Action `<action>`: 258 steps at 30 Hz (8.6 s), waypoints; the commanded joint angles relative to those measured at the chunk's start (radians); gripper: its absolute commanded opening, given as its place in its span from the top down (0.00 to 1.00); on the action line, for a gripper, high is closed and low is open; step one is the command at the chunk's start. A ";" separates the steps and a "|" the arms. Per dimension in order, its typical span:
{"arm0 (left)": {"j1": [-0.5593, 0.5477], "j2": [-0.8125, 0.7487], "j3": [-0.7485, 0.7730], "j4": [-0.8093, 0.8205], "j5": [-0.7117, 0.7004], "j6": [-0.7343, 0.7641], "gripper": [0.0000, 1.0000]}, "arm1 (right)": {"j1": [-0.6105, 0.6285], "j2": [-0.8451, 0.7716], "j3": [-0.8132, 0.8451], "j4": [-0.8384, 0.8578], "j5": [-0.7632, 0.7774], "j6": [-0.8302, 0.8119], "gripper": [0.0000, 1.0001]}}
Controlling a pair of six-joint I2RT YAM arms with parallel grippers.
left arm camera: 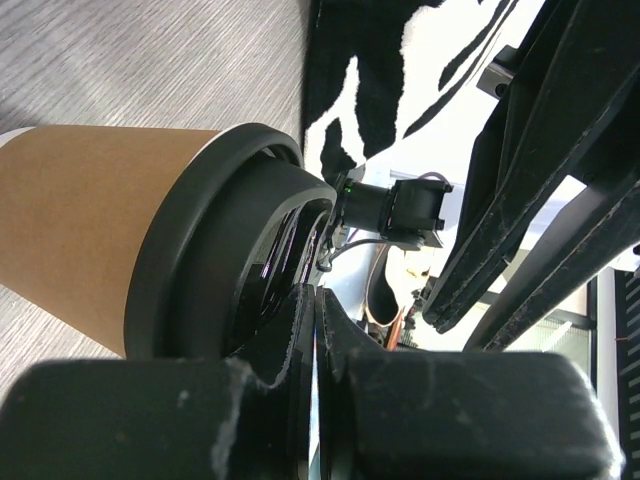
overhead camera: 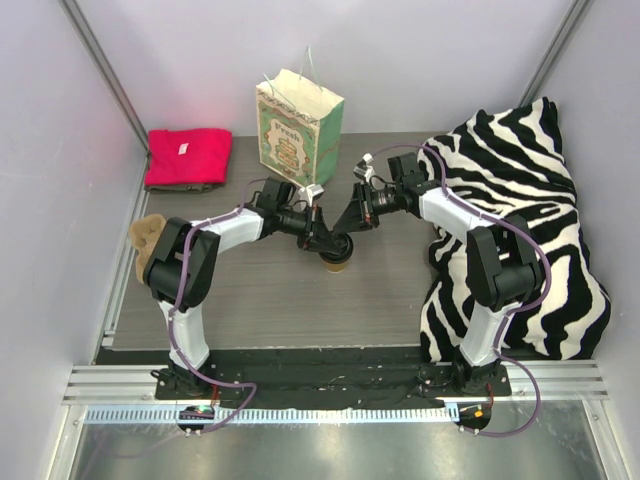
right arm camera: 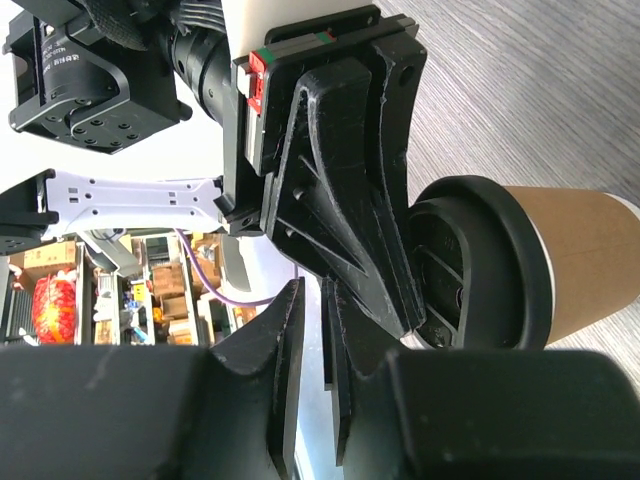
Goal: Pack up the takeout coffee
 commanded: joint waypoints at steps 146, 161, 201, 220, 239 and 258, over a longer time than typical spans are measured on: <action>0.070 0.150 0.095 -0.216 -0.075 0.158 1.00 | 0.066 0.068 0.150 -0.337 0.528 -0.350 0.85; 0.035 0.022 0.187 -0.224 -0.046 0.111 0.77 | 0.055 0.014 0.250 -0.397 0.445 -0.356 0.71; 0.238 -0.181 -0.001 -0.356 -0.161 0.273 0.61 | 0.141 0.117 0.339 -0.374 0.481 -0.399 0.64; 0.050 -0.267 0.328 -0.739 -0.658 0.891 0.04 | -0.035 0.034 0.411 -0.353 0.305 -0.324 0.31; -0.165 -0.045 0.529 -0.865 -0.888 0.922 0.03 | -0.115 -0.104 0.281 -0.368 0.369 -0.359 0.07; -0.225 -0.009 0.505 -0.830 -0.936 0.936 0.10 | -0.115 -0.095 0.275 -0.370 0.360 -0.356 0.07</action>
